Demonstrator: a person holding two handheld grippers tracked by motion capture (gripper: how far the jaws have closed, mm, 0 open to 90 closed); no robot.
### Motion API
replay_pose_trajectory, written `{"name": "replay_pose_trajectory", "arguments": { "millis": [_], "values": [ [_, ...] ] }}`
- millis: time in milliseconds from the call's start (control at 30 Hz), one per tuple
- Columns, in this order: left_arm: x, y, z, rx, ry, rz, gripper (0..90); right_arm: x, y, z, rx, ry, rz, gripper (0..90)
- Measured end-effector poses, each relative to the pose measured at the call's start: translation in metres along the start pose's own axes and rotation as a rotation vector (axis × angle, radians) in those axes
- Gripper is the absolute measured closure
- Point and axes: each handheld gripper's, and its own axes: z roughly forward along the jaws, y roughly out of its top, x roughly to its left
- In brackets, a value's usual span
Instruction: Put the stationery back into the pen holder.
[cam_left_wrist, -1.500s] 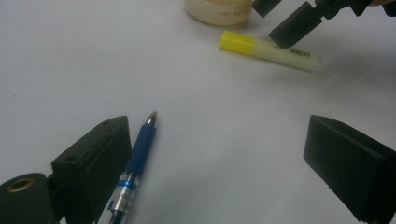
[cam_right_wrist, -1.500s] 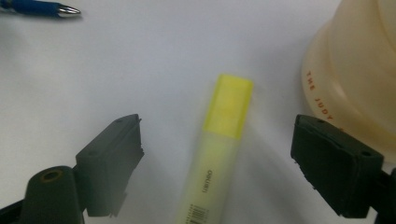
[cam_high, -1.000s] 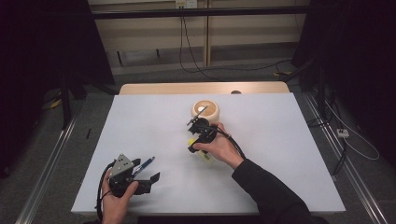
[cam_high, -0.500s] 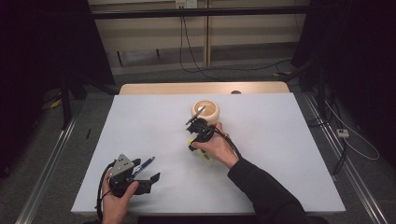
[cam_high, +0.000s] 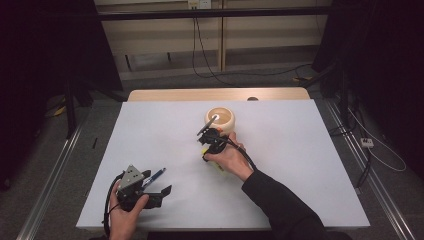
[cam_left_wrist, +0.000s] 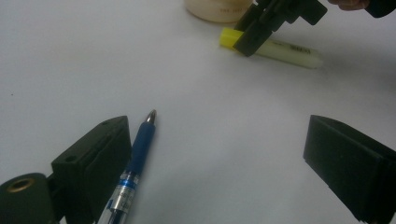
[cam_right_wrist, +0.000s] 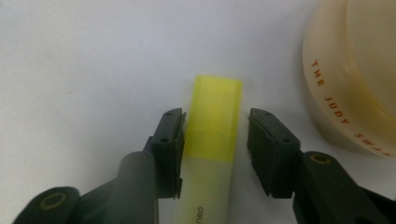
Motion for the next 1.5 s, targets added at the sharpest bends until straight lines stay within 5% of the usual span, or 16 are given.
{"name": "replay_pose_trajectory", "arguments": {
  "millis": [133, 600, 1067, 1500],
  "values": [
    [0.0, 0.0, 0.0, 0.0, 0.0, 0.0, 7.8, -0.001, 0.0, -0.001, -0.002, 0.004, 0.001, 67.5],
    [0.001, 0.0, -0.001, 0.005, -0.002, -0.002, 7.8, -0.005, -0.002, -0.006, -0.007, 0.027, 0.017, 68.1],
    [0.001, 0.0, 0.0, 0.007, 0.001, 0.0, 7.8, -0.011, -0.016, -0.027, -0.135, 0.099, -0.001, 68.1],
    [0.0, 0.0, -0.001, 0.003, -0.001, -0.003, 7.8, -0.023, -0.033, -0.048, -0.249, 0.137, 0.048, 68.2]
  ]
}}
